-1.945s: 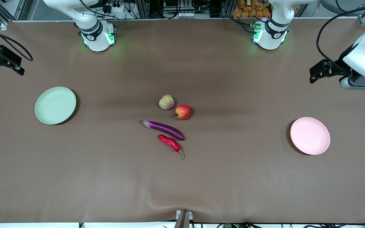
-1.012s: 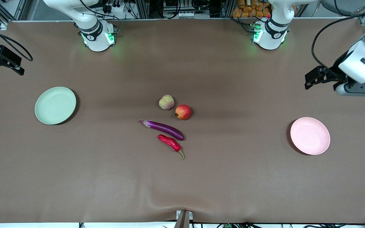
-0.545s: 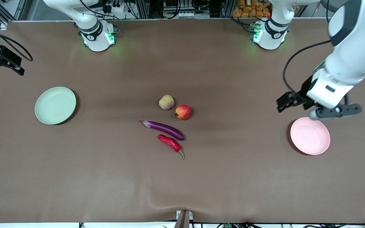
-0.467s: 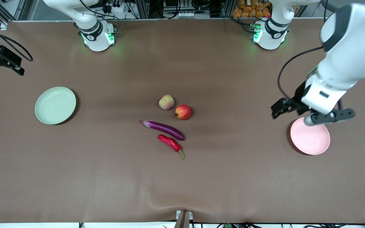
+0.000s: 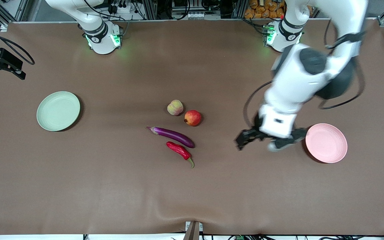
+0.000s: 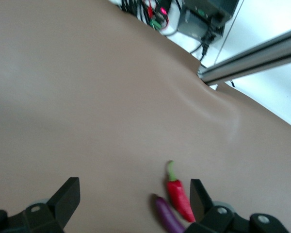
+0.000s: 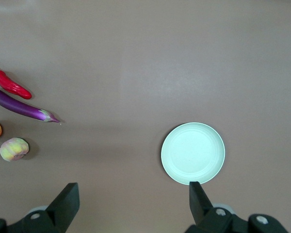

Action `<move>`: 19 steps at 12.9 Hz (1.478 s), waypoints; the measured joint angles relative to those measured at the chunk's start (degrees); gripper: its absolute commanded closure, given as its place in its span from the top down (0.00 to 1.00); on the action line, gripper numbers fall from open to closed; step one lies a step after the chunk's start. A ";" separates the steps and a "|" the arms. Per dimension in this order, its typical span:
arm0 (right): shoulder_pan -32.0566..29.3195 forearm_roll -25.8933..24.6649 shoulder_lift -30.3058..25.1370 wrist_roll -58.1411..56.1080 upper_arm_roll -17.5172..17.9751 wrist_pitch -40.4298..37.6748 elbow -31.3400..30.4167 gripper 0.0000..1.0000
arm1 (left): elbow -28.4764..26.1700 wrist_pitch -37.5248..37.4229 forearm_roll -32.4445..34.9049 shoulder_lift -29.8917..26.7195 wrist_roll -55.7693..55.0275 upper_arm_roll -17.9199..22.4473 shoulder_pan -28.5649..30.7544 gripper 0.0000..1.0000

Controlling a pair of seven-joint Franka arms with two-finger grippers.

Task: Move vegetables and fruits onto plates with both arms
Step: 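Move the left gripper over the purple eggplant and red chili, then lower the left gripper and grasp the purple eggplant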

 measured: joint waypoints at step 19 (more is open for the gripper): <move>0.02 0.11 0.01 -0.08 0.03 0.00 0.00 1.00 | 9.24 19.28 1.06 26.30 -58.28 8.38 -27.77 1.00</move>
